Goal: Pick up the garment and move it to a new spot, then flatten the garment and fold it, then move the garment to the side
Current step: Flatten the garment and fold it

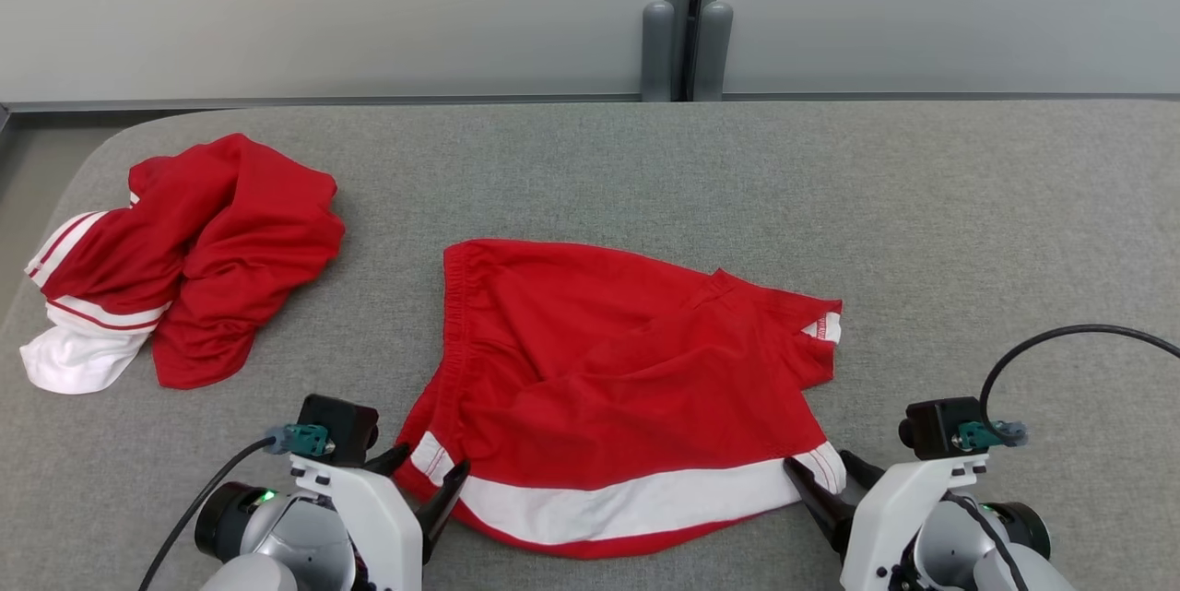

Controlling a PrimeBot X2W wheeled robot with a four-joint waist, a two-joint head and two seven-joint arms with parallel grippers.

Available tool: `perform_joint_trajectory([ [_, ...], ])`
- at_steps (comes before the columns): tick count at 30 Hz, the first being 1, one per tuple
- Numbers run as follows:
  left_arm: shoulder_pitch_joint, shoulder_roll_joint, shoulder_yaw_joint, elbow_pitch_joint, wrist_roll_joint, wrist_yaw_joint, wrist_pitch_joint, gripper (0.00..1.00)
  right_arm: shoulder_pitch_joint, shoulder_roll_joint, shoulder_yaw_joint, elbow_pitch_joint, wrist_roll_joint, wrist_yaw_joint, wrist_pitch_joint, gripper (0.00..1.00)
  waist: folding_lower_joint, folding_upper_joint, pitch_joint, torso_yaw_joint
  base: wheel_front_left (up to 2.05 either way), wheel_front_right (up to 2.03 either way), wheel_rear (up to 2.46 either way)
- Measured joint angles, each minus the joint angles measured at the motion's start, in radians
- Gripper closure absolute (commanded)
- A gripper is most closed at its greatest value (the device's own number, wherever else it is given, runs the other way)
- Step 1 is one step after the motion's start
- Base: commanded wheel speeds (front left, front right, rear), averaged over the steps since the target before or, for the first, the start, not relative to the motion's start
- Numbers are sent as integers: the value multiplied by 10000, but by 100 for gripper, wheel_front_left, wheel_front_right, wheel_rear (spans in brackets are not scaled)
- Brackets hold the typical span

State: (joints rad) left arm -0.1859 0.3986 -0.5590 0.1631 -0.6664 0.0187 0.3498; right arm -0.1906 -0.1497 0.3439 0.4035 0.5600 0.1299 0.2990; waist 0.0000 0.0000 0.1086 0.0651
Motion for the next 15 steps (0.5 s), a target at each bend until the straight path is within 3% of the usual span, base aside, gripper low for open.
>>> perform_joint_trajectory([
  [5, -349, -203, -180, 660, 8, -278, -115, 0, -191, 15, 173, 134, 107, 0, -17, 0, 0, 0, 123, 49, 0, 0, 0],
  [6, -399, -253, -213, 786, 6, -324, -117, 7, -230, 21, 213, 165, 130, 0, -46, 0, 0, 0, 135, 61, 0, 0, 0],
  [7, -441, -293, -236, 890, 4, -366, -134, 7, -256, 23, 236, 194, 151, 0, -59, 0, 0, 0, 143, 68, 0, 0, 0],
  [8, -479, -330, -261, 997, -10, -410, -171, 25, -267, 23, 265, 213, 194, 0, -81, 0, 0, 0, 148, 73, 0, 0, 0],
  [9, -503, -355, -276, 1089, -25, -456, -176, 53, -277, 23, 288, 234, 209, 0, -90, 17, -1, 0, 154, 77, 0, 0, 0],
  [10, -523, -378, -303, 1183, -25, -506, -221, 76, -306, 19, 318, 261, 228, 0, -96, 51, 0, 0, 161, 80, 0, 0, 0],
  [11, -543, -393, -318, 1275, -27, -545, -249, 100, -335, 17, 339, 295, 263, 0, -123, 65, 0, 0, 161, 81, 0, 0, 0],
  [13, -591, -416, -347, 1423, -35, -623, -314, 100, -367, 8, 418, 353, 311, 0, -148, 100, 0, 0, 157, 82, 0, 0, 0],
  [15, -647, -428, -360, 1534, -42, -669, -336, 100, -369, 29, 508, 399, 418, 0, -186, 100, 0, 0, 141, 81, 0, 0, 0],
])
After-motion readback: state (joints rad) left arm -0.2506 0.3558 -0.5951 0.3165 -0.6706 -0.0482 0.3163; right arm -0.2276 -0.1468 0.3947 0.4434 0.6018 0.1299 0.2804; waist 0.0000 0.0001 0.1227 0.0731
